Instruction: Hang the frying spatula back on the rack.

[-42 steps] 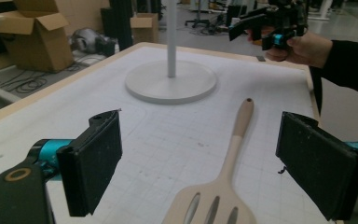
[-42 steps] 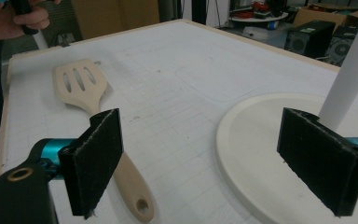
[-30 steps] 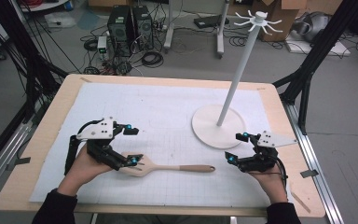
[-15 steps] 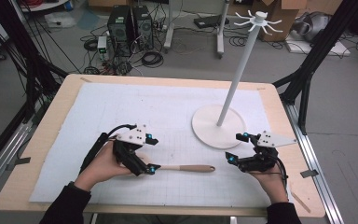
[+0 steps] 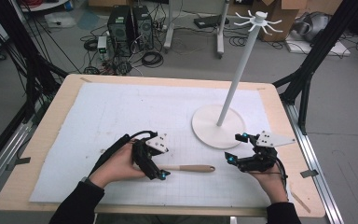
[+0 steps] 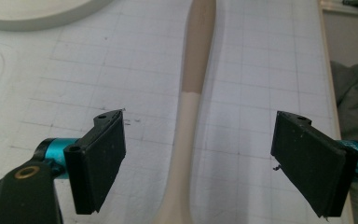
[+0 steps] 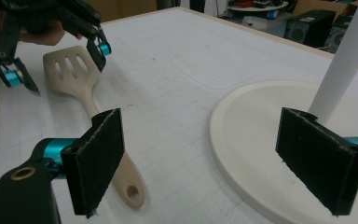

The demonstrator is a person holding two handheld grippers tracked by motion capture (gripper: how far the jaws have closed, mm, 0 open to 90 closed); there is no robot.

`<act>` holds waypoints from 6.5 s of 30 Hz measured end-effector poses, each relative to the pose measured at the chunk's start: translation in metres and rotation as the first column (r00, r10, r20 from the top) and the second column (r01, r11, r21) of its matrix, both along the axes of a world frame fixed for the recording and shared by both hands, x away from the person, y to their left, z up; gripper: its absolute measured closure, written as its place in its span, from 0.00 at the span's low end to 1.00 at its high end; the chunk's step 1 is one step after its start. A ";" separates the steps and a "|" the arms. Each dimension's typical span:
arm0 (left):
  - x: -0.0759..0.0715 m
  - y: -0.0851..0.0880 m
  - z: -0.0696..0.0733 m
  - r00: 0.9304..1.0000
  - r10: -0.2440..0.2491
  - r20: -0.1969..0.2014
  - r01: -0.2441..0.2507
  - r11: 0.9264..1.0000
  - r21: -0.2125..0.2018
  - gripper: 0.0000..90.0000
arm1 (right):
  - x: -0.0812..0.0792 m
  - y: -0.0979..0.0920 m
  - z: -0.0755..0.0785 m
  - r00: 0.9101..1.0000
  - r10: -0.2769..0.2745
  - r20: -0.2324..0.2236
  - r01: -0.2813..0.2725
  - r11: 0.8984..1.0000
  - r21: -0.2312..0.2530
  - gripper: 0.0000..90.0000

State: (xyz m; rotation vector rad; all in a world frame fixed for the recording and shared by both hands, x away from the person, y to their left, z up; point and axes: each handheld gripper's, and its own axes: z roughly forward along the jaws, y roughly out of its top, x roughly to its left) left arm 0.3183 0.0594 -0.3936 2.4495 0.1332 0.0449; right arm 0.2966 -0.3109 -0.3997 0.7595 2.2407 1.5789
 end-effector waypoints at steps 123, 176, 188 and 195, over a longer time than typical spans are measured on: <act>-0.014 0.025 0.071 0.987 0.144 0.067 -0.095 0.875 -0.474 0.87 | -0.016 0.085 0.069 0.965 0.227 0.130 -0.247 0.955 0.164 0.22; -0.018 0.009 0.080 0.975 0.212 0.065 -0.151 0.852 -0.502 0.83 | -0.010 0.141 0.101 0.975 0.110 0.194 -0.149 0.967 0.204 0.82; -0.016 0.032 0.078 0.997 0.052 0.061 -0.004 0.796 -0.606 0.53 | -0.007 0.132 0.111 0.929 0.317 0.191 -0.353 0.914 0.199 0.82; -0.017 0.029 0.075 0.990 -0.128 0.064 0.138 0.735 -0.663 0.53 | -0.008 0.138 0.115 0.857 0.478 0.192 -0.512 0.834 0.206 0.82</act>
